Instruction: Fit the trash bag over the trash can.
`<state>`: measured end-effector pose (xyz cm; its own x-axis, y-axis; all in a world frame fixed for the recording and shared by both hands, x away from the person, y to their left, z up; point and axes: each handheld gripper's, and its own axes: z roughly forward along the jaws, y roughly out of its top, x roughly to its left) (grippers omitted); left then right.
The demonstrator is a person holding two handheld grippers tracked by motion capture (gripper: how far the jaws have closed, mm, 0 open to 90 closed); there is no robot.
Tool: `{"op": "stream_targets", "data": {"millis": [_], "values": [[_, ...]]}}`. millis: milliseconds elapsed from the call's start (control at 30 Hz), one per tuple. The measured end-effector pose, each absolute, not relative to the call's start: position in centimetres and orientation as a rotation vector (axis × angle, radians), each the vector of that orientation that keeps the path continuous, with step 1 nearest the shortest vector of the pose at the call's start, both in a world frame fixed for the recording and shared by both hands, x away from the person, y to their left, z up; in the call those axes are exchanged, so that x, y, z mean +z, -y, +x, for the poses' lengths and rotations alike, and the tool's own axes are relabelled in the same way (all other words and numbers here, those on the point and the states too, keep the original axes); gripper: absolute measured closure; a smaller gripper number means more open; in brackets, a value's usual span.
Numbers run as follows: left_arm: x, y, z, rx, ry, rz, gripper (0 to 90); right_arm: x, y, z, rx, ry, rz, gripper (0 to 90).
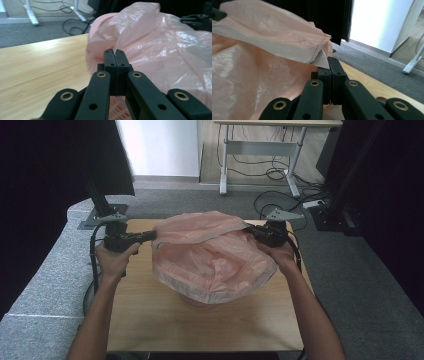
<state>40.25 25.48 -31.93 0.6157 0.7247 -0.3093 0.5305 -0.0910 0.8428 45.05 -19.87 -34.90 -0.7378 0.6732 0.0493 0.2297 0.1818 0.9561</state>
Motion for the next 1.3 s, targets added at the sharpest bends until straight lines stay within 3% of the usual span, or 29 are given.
{"op": "stream_targets", "data": {"millis": [300, 667, 1000, 1067, 1100, 1300], "values": [[-32.2, -25.3, 41.2, 0.237, -1.041, 1.759, 90.0, -39.0, 19.1, 46.7, 1.681, -2.090, 0.920, 88.9], [-31.4, -26.5, 40.9, 0.305, -1.063, 1.772, 90.0, -38.2, 19.1, 46.1, 1.617, -2.080, 0.878, 89.0], [-31.3, -26.9, 40.3, 0.223, -0.989, 1.692, 89.6, -37.5, 19.1, 45.4, 1.616, -2.067, 0.859, 88.8], [-31.2, -26.8, 40.3, 0.177, -0.958, 1.667, 74.1, -37.3, 19.2, 45.2, 1.619, -2.065, 0.854, 88.7], [-31.1, -26.6, 40.3, 0.166, -0.949, 1.669, 61.8, -37.0, 19.3, 45.0, 1.614, -2.064, 0.843, 88.5], [-30.8, -25.1, 40.3, 0.182, -0.971, 1.755, 49.1, -36.6, 19.6, 44.5, 1.614, -2.052, 0.835, 87.5]]}}
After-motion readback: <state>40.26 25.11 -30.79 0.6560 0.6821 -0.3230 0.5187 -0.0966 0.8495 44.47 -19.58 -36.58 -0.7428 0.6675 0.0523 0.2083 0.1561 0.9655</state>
